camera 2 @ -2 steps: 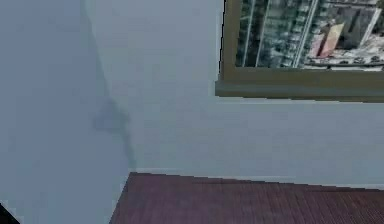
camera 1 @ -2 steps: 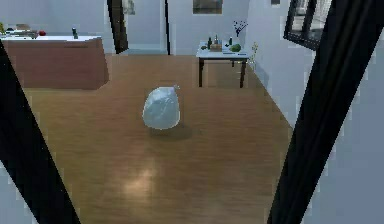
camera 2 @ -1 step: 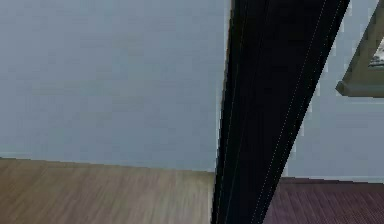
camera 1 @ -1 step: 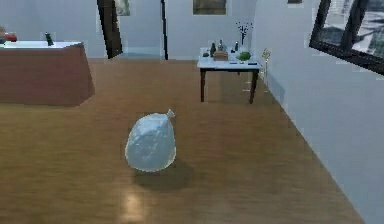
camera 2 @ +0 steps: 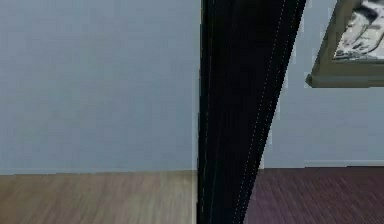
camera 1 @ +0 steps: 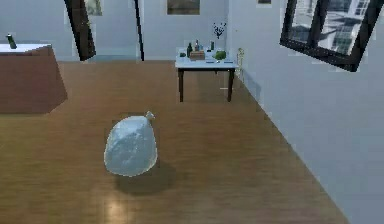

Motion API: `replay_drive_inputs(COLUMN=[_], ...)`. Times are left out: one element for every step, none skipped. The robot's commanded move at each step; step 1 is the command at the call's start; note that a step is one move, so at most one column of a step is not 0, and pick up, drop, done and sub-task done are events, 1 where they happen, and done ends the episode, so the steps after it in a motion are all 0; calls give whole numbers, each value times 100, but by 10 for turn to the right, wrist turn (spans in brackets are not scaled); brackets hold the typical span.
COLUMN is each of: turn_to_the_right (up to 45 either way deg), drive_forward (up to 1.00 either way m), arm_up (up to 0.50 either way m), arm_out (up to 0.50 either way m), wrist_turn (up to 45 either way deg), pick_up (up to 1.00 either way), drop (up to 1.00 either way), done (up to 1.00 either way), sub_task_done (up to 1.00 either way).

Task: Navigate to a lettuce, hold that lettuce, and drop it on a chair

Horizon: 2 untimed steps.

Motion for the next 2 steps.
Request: replay_drive_inputs(turn_to_the_right=[0, 0], drive_forward=[100, 30], arm_up=[0, 0], arm_out=[0, 0], wrist_turn=[0, 0], pick_up=[0, 0], drop=[0, 0], done=[0, 0], sub_task_done=[0, 0])
